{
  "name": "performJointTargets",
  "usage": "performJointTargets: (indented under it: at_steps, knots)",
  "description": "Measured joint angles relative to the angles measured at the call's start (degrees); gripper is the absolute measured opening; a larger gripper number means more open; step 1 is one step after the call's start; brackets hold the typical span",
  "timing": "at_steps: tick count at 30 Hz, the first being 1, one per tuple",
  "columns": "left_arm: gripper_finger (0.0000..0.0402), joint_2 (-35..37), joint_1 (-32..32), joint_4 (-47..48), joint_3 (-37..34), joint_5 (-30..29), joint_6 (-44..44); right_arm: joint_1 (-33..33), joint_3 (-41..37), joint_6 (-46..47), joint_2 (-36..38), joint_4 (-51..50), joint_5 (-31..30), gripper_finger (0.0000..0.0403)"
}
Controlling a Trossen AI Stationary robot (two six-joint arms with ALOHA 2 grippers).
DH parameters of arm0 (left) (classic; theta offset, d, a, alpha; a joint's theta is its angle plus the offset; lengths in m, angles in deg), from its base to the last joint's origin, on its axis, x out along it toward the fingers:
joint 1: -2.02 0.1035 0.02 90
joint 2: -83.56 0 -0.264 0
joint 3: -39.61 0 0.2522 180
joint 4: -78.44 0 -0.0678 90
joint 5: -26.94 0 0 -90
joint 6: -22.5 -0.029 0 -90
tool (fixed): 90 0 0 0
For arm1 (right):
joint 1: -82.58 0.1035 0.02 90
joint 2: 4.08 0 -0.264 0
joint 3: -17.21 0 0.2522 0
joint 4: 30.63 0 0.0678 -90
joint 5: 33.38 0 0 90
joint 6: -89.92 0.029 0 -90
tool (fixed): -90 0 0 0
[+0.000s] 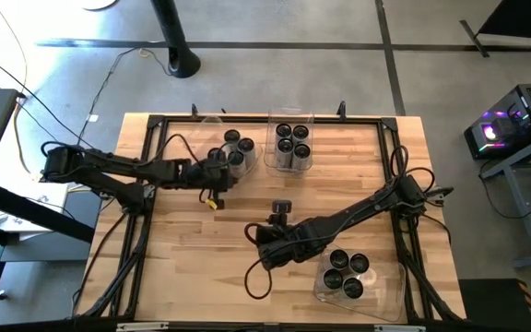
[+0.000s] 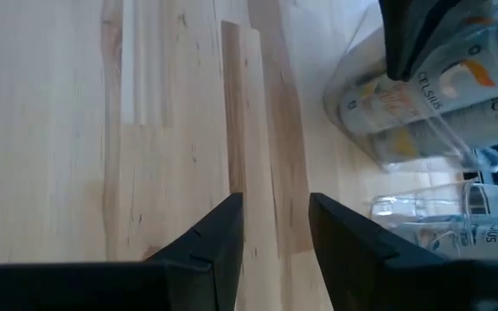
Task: Sort soda cans
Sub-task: Adjust the top left transparent bin
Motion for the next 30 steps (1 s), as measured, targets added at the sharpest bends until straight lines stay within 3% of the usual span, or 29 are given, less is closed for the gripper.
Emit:
performJointTargets:
  at_steps: [5,10,16,21,30]
  knots:
    - [0.0025,-0.02,-2.27,-0.02,0.0,0.78,-0.77,0.0,0.01,-0.03,0.0,0.65,0.66,0.0126]
    - [0.0073,0.65,-3.26,0.33,-0.07,0.51,1.44,-0.11,0.0,0.04,0.0,0.81,1.23,0.0126]
    - [0.014,5.74,-3.55,2.65,0.09,1.51,10.61,-0.13,0.01,0.61,0.0,0.81,1.36,0.0126]
    - [0.0166,12.01,-4.86,9.69,3.6,0.65,19.6,-0.13,0.0,0.63,0.0,0.83,1.36,0.0126]
    - [0.0139,22.5,-8.16,37.73,4.53,-15.05,49.78,-0.13,0.0,2.12,0.0,0.88,1.33,0.0126]
